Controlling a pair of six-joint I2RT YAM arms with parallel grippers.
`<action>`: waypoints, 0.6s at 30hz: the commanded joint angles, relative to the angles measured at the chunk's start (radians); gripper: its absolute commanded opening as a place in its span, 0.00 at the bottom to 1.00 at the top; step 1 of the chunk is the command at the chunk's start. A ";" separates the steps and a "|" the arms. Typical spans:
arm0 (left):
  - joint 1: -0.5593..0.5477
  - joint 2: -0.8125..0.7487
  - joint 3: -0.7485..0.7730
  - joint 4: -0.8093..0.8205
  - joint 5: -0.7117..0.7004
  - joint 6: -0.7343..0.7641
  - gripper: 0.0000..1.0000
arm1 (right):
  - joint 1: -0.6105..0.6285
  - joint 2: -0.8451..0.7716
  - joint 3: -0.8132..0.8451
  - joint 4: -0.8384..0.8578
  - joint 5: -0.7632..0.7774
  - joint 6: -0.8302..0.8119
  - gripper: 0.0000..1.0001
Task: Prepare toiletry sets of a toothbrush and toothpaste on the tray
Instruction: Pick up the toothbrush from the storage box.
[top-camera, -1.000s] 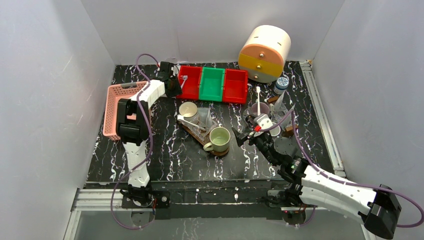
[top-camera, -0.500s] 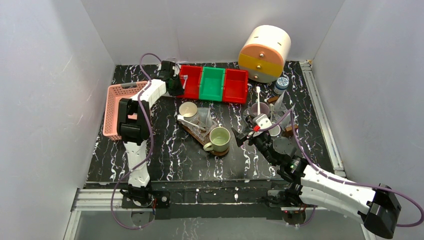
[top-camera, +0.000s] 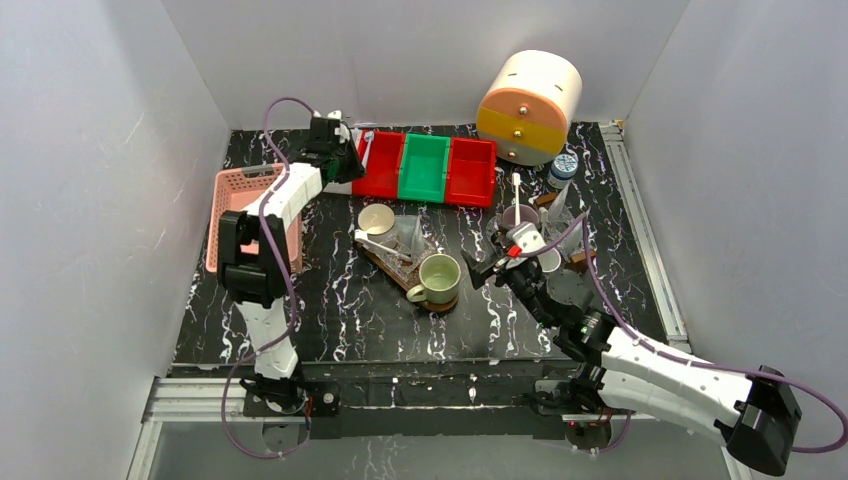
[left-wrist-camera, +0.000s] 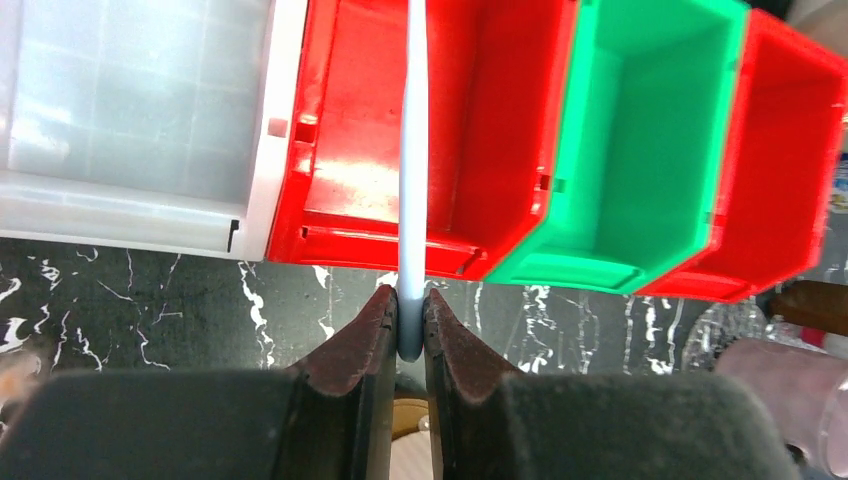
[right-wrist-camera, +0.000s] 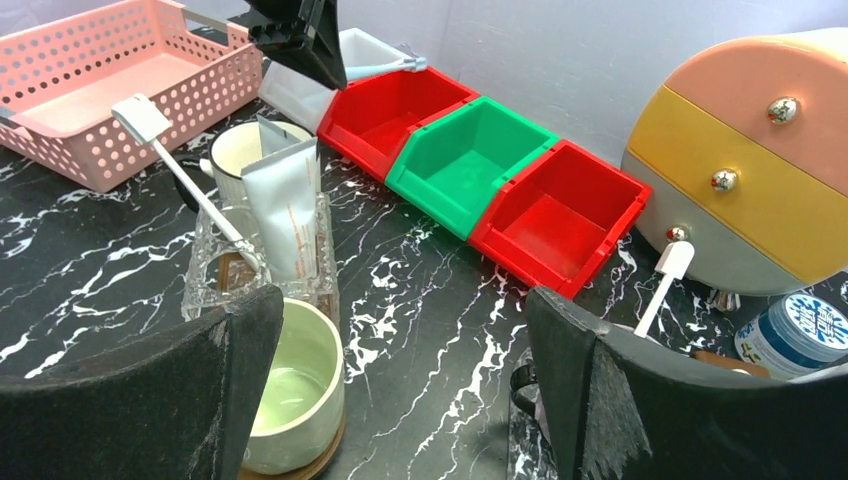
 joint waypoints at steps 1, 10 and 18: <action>0.002 -0.134 -0.052 0.088 0.023 -0.011 0.00 | -0.005 0.009 0.065 0.005 0.022 0.042 0.99; 0.002 -0.317 -0.223 0.221 0.079 -0.023 0.00 | -0.005 0.036 0.122 -0.017 0.055 0.142 0.99; -0.025 -0.539 -0.422 0.349 0.090 0.020 0.00 | -0.008 0.111 0.295 -0.182 0.112 0.299 0.99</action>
